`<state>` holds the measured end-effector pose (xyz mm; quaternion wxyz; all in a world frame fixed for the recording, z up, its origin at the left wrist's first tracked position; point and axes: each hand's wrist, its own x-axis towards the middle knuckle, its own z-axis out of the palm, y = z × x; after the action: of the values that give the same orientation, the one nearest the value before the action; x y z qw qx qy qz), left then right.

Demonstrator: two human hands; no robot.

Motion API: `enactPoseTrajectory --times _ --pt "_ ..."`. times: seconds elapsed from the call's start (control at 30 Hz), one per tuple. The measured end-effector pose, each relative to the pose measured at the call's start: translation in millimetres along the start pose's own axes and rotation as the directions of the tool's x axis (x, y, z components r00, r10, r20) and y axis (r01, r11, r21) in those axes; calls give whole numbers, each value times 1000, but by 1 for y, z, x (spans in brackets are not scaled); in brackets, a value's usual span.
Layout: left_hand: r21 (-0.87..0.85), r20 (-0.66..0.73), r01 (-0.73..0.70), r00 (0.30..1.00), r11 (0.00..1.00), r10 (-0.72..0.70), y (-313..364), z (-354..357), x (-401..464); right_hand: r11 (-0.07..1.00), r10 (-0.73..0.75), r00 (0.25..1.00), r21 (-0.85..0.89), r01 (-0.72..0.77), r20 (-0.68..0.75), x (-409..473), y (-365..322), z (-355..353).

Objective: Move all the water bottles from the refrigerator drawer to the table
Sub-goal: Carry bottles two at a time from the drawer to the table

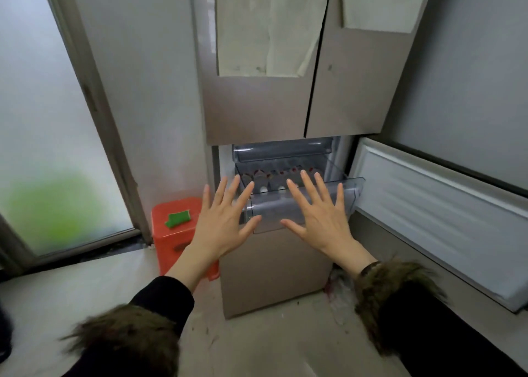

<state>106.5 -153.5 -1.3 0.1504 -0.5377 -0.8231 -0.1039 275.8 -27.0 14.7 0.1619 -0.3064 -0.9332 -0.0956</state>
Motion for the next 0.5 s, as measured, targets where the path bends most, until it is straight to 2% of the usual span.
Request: enactPoseTrajectory --times 0.13,0.27,0.5 --pt "-17 32 -28 999 999 28 15 28 59 999 34 998 11 -34 58 39 47 29" --pt "-2 58 1 998 1000 -1 21 64 112 996 50 989 68 -60 142 81 85 67" --pt "-19 129 182 976 983 -178 40 126 192 984 -23 969 177 -22 247 161 151 137"
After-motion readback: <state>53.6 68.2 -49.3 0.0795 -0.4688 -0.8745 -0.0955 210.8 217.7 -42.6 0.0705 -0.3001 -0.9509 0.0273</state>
